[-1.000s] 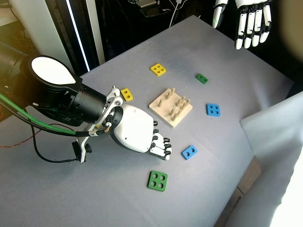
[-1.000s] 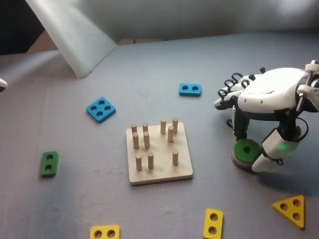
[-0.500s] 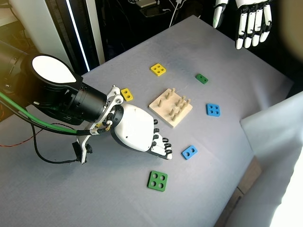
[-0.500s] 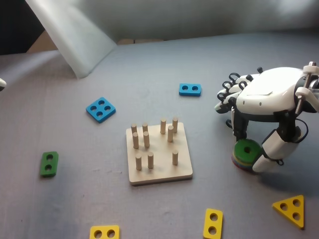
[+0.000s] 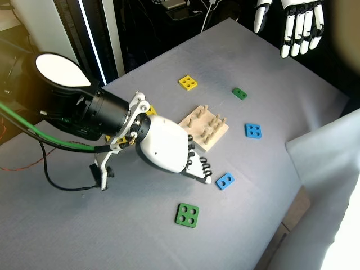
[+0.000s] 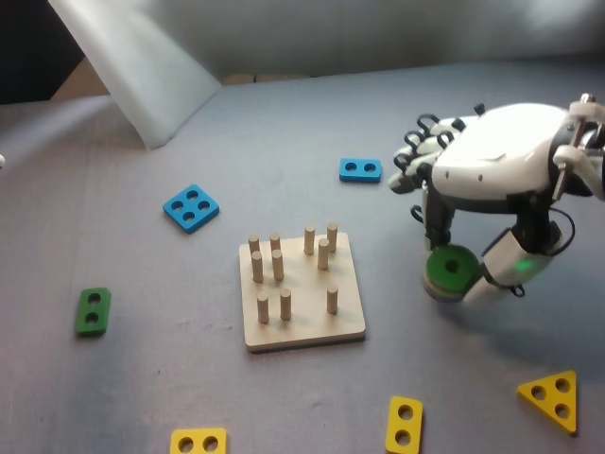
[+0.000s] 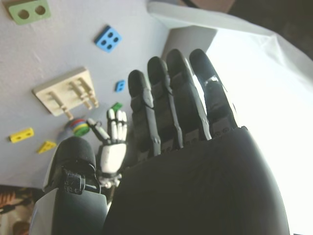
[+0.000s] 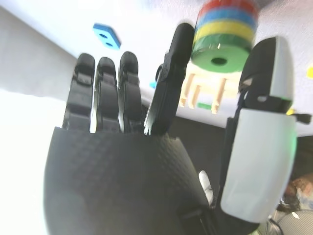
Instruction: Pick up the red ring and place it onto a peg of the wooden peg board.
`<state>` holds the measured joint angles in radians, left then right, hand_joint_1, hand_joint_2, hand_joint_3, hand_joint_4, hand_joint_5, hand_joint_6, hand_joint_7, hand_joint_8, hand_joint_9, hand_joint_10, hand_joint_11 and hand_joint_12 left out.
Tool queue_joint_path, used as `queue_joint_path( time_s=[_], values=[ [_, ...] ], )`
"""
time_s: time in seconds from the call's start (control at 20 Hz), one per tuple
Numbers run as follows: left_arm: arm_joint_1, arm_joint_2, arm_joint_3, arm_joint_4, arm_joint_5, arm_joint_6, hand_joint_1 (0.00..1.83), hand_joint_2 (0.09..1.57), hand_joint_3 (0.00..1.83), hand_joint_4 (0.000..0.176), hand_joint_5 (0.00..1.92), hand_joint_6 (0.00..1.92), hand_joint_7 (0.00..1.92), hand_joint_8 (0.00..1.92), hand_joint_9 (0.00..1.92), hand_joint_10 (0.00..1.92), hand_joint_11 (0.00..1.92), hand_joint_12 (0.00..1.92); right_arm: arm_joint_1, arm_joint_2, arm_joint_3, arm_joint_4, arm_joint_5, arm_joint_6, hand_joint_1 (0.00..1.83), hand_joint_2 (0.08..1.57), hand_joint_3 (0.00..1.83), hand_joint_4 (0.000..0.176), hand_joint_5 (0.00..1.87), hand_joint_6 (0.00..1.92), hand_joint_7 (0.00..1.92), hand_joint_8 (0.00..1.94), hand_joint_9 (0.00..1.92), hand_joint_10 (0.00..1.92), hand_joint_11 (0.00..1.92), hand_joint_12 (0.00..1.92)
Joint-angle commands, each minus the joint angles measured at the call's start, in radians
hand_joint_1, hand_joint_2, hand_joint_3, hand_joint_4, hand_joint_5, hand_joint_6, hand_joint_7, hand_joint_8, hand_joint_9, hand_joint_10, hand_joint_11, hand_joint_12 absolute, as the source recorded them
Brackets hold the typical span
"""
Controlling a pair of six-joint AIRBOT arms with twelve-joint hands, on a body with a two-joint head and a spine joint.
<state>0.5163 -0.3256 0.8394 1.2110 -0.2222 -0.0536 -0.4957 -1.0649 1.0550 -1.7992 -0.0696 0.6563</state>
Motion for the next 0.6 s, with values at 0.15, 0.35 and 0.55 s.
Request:
queue_joint_path(
  time_s=[0.15,0.35,0.55],
  values=[
    [-0.007,0.006,0.006,-0.02,-0.018,0.0,0.0,1.28,0.0,0.0,0.52,0.0,0.51,0.0,0.41,0.0,0.0,0.81,0.059,0.016,-0.043,-0.005,-0.026,0.012,1.11,1.02,0.0,0.064,1.19,0.64,0.25,0.0,0.1,0.0,0.0,0.13],
    [-0.007,0.002,0.007,-0.02,-0.018,-0.001,0.0,1.28,0.0,0.0,0.52,0.0,0.51,0.0,0.42,0.0,0.0,0.83,0.106,0.019,-0.073,-0.005,-0.002,0.011,1.11,1.02,0.0,0.076,1.2,0.62,0.27,0.0,0.11,0.0,0.0,0.18],
    [-0.007,-0.002,0.008,-0.02,-0.018,-0.004,0.0,1.28,0.0,0.0,0.51,0.0,0.5,0.0,0.41,0.0,0.0,0.82,0.118,0.013,-0.077,-0.005,0.051,0.012,1.13,1.02,0.0,0.035,1.21,0.6,0.26,0.0,0.1,0.0,0.0,0.14]
  ],
)
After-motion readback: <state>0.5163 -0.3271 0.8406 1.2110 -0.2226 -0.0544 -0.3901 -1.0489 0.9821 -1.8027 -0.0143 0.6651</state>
